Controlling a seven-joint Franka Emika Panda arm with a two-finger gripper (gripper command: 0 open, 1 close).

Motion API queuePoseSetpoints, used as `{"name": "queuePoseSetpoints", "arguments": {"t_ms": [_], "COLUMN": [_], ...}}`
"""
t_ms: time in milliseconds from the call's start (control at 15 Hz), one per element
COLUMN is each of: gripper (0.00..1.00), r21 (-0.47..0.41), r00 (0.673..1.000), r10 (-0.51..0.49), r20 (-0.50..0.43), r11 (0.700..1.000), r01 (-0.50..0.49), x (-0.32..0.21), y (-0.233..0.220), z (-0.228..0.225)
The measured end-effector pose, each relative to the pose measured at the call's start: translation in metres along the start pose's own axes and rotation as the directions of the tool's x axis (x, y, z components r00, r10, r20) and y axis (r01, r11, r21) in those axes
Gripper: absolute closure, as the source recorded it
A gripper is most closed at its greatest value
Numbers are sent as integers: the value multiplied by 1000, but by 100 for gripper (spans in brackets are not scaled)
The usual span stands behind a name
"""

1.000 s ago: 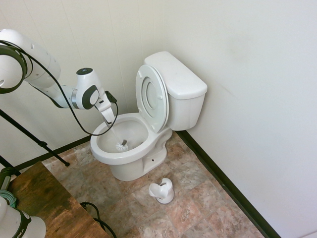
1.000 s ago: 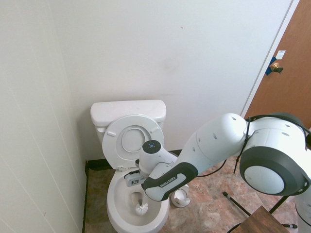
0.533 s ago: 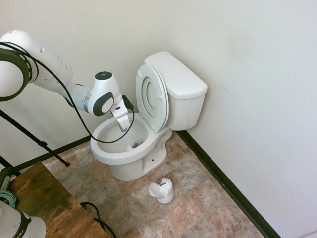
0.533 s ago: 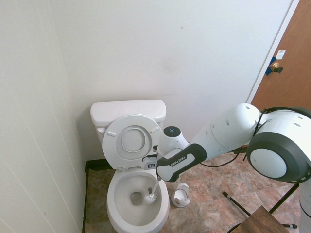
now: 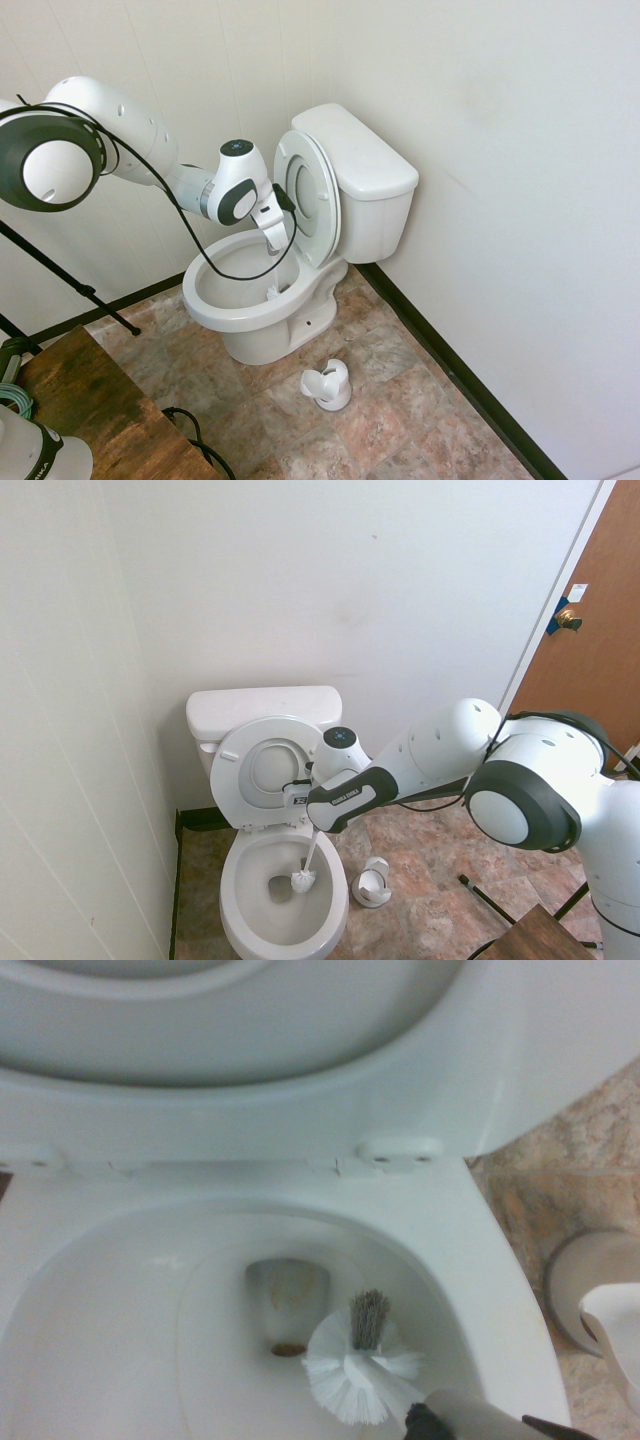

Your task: Clean the toilet

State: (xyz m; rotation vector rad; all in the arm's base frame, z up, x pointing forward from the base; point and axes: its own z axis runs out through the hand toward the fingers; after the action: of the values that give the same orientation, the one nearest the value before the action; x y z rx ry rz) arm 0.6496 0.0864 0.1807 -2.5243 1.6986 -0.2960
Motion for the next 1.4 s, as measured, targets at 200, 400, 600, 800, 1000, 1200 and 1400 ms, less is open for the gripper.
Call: {"name": "queuePoseSetpoints", "arguments": {"t_ms": [200, 400, 600, 800, 1000, 1200, 1400], "gripper": [100, 100, 100, 100, 100, 100, 100], "r21": [11, 32, 51, 51, 49, 58, 84], "r00": [1000, 1000, 999, 999, 999, 998, 998], "r10": [-6, -20, -35, -44, -47, -59, -66], "r20": [-5, -3, 0, 1, -1, -4, -23], "r11": [1000, 999, 998, 998, 998, 997, 994], "r01": [6, 20, 35, 44, 47, 59, 67], "x": [-15, -39, -72, -88, -87, -89, -82], "y": [-17, -34, -49, -54, -54, -48, -30], "z": [9, 7, -2, -2, -4, -31, -91]}}
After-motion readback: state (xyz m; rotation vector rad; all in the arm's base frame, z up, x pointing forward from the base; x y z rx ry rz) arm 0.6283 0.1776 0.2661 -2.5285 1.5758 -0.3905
